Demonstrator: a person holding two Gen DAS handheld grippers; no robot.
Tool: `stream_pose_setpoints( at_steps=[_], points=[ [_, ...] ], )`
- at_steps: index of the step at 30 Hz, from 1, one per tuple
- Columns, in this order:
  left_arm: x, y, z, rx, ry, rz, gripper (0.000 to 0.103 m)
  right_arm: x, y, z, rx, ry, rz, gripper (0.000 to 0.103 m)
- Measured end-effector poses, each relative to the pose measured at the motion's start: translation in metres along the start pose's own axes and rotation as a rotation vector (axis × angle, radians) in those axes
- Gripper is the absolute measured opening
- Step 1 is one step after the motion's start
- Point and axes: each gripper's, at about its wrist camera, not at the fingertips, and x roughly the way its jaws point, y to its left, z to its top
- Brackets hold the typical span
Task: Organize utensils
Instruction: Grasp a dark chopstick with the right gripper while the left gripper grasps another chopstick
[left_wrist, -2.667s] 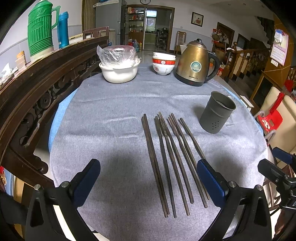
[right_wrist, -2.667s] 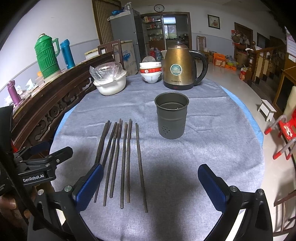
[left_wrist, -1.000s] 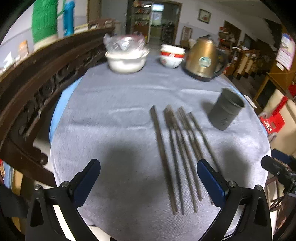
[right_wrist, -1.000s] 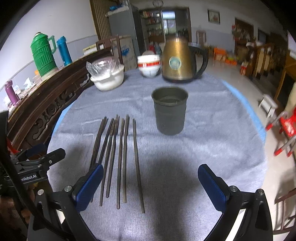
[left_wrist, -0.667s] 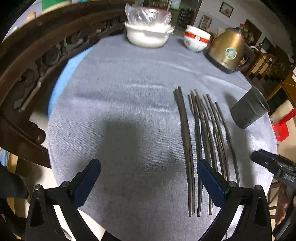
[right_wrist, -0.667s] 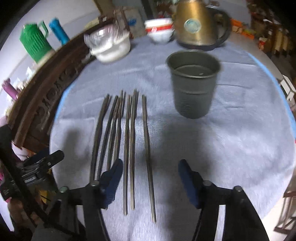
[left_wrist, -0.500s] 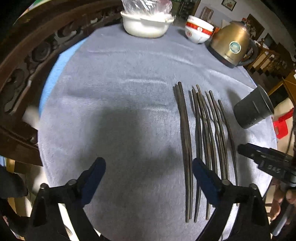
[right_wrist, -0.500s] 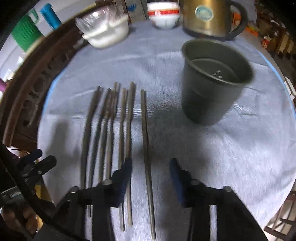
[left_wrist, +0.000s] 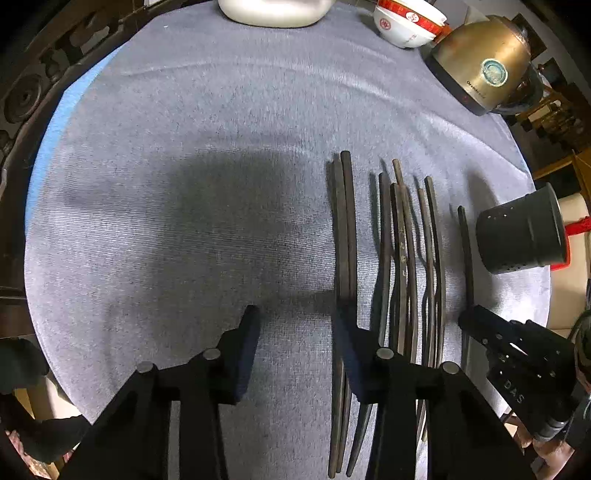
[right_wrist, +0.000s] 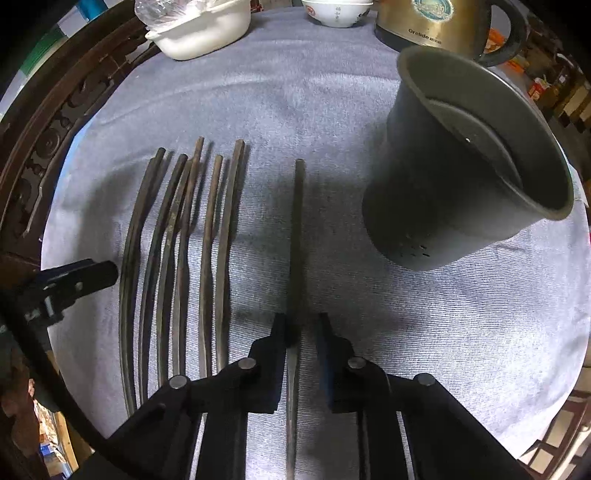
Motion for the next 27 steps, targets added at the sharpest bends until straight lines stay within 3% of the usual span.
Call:
stream_pose_setpoints(
  at_steps=[2, 5, 6, 10, 21, 25, 27],
  points=[
    [0.003, 0.002, 0.003, -0.009, 0.006, 0.025, 0.035, 0.000, -0.004, 0.000, -0.001, -0.003, 0.010, 0.017],
    [0.004, 0.003, 0.006, -0.016, 0.019, 0.008, 0.032, 0.000, -0.007, 0.001, -0.008, -0.007, 0.014, 0.018],
    [0.004, 0.002, 0.007, -0.019, 0.031, -0.029, 0.032, 0.001, -0.007, 0.001, -0.009, -0.008, 0.015, 0.018],
    [-0.002, -0.002, 0.010, -0.031, -0.002, -0.033, 0.034, 0.000, -0.012, -0.001, -0.006, -0.015, 0.031, 0.018],
    [0.014, -0.029, 0.016, 0.010, 0.013, 0.017, 0.036, -0.005, -0.013, -0.003, -0.012, -0.017, 0.042, 0.017],
    [0.017, -0.036, 0.023, 0.033, 0.032, -0.013, 0.019, -0.003, -0.009, 0.001, -0.031, -0.005, 0.034, 0.018],
    [0.019, -0.038, 0.024, 0.056, 0.043, -0.023, 0.017, -0.002, -0.006, 0.002, -0.043, 0.003, 0.029, 0.017]
  ],
)
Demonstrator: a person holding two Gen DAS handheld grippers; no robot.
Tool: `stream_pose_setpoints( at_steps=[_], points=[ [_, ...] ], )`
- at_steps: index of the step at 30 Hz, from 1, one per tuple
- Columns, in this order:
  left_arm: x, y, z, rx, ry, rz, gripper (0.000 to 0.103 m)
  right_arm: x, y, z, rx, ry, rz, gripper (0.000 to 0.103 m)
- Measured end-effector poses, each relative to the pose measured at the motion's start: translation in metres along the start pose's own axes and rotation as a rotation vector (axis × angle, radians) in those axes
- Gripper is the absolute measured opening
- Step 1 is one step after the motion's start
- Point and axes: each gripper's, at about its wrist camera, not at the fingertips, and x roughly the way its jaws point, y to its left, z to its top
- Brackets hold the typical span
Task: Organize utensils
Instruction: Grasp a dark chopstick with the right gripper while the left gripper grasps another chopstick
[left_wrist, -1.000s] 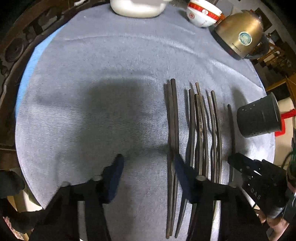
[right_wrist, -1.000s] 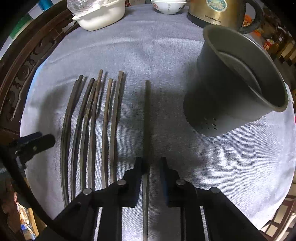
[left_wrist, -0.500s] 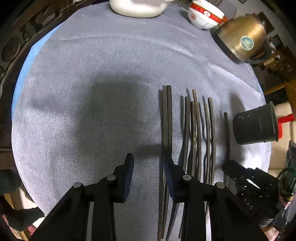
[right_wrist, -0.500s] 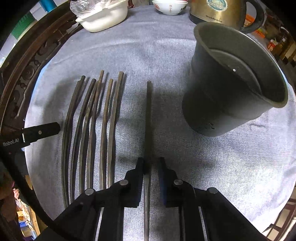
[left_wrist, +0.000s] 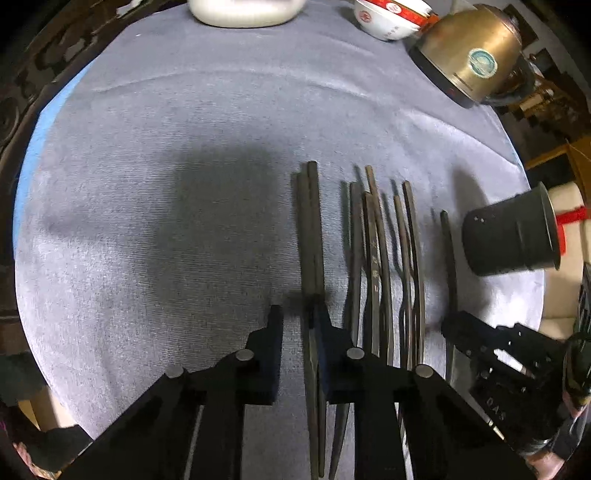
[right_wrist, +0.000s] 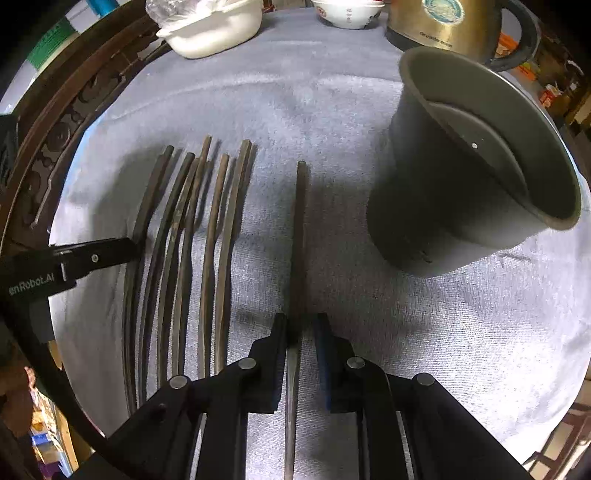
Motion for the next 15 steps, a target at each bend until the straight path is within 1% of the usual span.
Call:
stream_pose_setpoints(
  at_steps=[4, 6, 9, 10, 11, 12, 15],
  points=[
    [-0.005, 0.006, 0.006, 0.001, 0.018, -0.014, 0.016, 0.000, 0.001, 0.001, -0.023, 0.023, -0.009, 0.016],
    [-0.003, 0.009, 0.011, -0.023, 0.023, -0.030, 0.016, 0.000, 0.001, 0.000, -0.026, 0.025, -0.008, 0.016],
    [0.005, 0.007, 0.019, -0.032, 0.048, -0.002, 0.015, 0.000, 0.004, 0.002, -0.027, 0.025, -0.016, 0.016],
    [0.005, 0.003, 0.022, -0.013, 0.038, 0.021, 0.014, 0.000, 0.004, 0.002, -0.027, 0.025, -0.021, 0.016],
    [0.006, 0.000, 0.024, -0.004, 0.050, 0.023, 0.014, 0.001, 0.004, 0.001, -0.029, 0.025, -0.023, 0.016],
    [0.005, 0.001, 0.025, -0.012, 0.057, 0.001, 0.014, 0.001, 0.004, 0.001, -0.030, 0.024, -0.022, 0.016],
    [-0.005, 0.006, 0.029, -0.059, 0.018, -0.021, 0.014, 0.000, -0.001, 0.001, -0.018, 0.023, 0.000, 0.016]
  ],
)
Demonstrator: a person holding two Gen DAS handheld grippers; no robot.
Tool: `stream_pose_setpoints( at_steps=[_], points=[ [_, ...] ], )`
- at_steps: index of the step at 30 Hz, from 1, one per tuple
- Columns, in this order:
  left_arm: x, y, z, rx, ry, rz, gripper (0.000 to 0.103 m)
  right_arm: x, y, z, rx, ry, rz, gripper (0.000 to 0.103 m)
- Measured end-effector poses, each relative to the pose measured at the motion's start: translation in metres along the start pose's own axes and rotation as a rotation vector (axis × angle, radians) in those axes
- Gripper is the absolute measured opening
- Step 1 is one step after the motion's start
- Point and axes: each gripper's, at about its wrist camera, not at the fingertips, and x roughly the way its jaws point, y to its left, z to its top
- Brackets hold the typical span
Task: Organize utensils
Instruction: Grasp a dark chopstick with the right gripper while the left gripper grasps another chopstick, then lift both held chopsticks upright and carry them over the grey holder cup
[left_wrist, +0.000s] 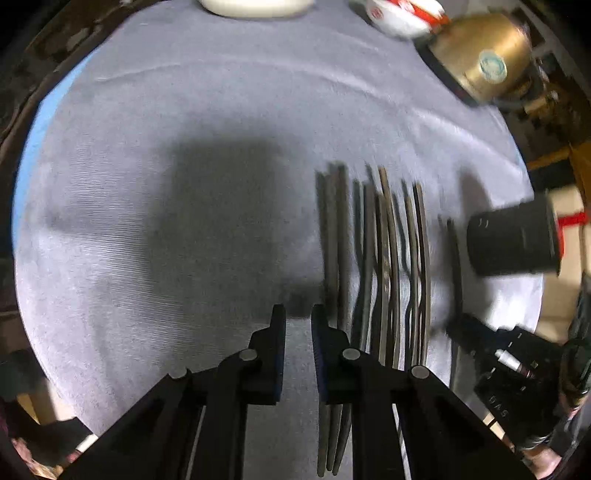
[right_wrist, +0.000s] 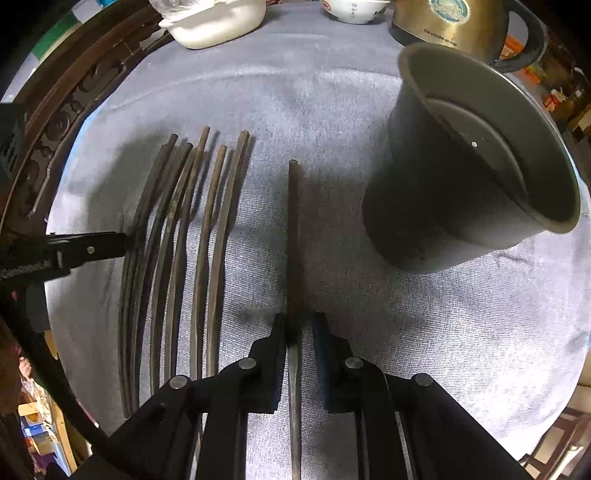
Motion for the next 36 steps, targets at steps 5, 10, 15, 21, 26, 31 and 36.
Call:
stream_pose_setpoints(
  at_steps=[5, 10, 15, 21, 26, 31, 36],
  points=[
    [0.004, -0.011, 0.001, 0.038, 0.013, -0.007, 0.015, -0.002, 0.002, 0.001, -0.007, -0.003, -0.006, 0.016],
    [0.015, -0.030, 0.001, 0.065, 0.015, 0.026, 0.018, -0.006, -0.002, 0.000, -0.002, -0.004, 0.004, 0.016],
    [0.009, -0.026, 0.004, 0.088, 0.065, -0.006, 0.008, -0.005, -0.007, 0.002, -0.016, 0.004, 0.001, 0.016],
    [0.016, -0.015, 0.008, 0.106, 0.102, 0.000, 0.007, -0.004, -0.002, 0.005, -0.052, 0.049, -0.012, 0.016],
    [0.025, -0.025, 0.022, 0.118, 0.137, 0.033, 0.007, -0.003, -0.004, 0.011, -0.043, 0.078, -0.006, 0.016],
    [0.030, -0.023, 0.042, 0.120, 0.169, 0.012, 0.006, 0.001, -0.008, 0.025, -0.025, 0.126, 0.002, 0.016],
    [0.015, 0.009, 0.053, 0.073, 0.068, -0.037, 0.006, -0.006, -0.004, 0.024, -0.019, 0.089, -0.004, 0.006]
  ],
)
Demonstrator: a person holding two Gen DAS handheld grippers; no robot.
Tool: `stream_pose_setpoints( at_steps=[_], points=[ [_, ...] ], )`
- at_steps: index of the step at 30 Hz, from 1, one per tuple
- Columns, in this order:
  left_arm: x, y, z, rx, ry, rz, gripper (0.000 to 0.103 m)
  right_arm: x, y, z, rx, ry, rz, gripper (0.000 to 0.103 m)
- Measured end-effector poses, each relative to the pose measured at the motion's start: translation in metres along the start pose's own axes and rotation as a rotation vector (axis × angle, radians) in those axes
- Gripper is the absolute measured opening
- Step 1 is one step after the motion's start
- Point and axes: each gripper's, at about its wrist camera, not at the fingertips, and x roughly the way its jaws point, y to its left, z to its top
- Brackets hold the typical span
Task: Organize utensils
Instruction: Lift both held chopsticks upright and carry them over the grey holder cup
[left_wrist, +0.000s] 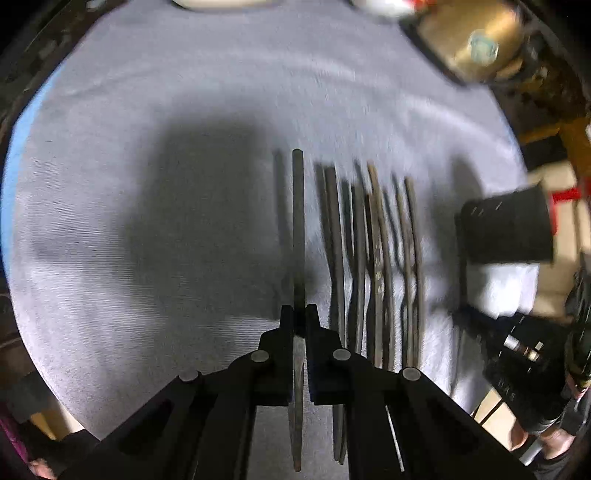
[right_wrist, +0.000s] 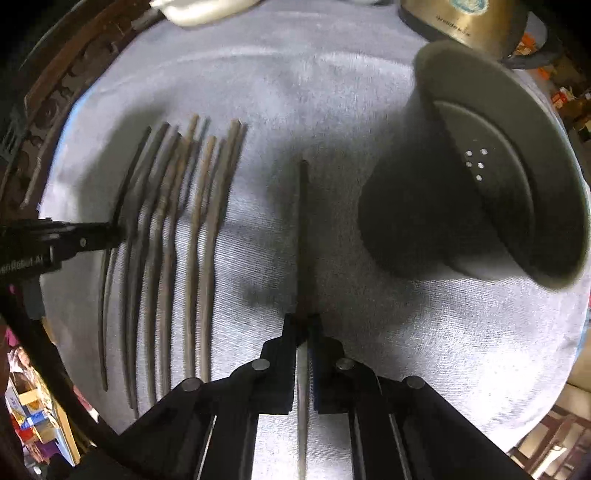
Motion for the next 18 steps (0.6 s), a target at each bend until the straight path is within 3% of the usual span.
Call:
stream_pose_setpoints(
  at_steps=[4, 6, 9, 13, 16, 18],
  points=[
    [-0.046, 0.017, -0.006, -0.033, -0.215, -0.051, 0.006, -0.043, 0.002, -0.028, 0.055, -0.199, 0.109, 0.006],
    [-0.067, 0.024, -0.014, -0.045, -0.340, -0.072, 0.006, -0.070, 0.001, -0.046, 0.089, -0.354, 0.153, 0.006],
    [-0.099, 0.019, -0.027, -0.062, -0.552, -0.082, 0.006, -0.104, -0.010, -0.075, 0.176, -0.586, 0.136, 0.006],
    [-0.109, 0.001, -0.047, -0.023, -0.767, -0.039, 0.006, -0.127, -0.030, -0.112, 0.279, -0.892, 0.028, 0.006],
    [-0.105, -0.003, -0.060, 0.015, -0.892, 0.007, 0.006, -0.121, -0.036, -0.126, 0.326, -1.018, -0.088, 0.006],
    [-0.098, -0.009, -0.068, 0.035, -0.921, 0.036, 0.006, -0.117, -0.034, -0.125, 0.331, -1.042, -0.140, 0.006]
  ],
)
